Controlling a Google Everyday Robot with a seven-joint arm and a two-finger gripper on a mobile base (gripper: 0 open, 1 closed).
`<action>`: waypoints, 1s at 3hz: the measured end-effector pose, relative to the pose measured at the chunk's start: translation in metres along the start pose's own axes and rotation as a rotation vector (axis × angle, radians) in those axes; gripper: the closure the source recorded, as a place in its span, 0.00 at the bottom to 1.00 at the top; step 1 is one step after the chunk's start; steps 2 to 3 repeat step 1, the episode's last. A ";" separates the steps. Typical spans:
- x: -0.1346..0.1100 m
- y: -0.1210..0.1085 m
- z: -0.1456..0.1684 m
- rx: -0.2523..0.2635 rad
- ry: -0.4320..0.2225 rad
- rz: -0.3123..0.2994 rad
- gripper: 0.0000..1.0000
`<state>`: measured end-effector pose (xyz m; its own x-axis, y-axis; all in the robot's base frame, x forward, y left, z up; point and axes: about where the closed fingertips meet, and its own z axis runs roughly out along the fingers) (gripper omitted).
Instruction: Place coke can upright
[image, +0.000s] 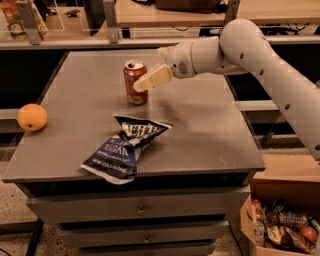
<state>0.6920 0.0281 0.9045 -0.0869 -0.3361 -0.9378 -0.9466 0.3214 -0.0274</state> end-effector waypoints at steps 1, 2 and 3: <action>0.000 0.000 0.000 0.000 0.000 0.000 0.00; 0.000 0.000 0.000 0.000 0.000 0.000 0.00; 0.000 0.000 0.000 0.000 0.000 0.000 0.00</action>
Offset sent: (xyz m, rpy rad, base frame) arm 0.0000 0.0000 0.0000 0.0000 0.0000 0.0000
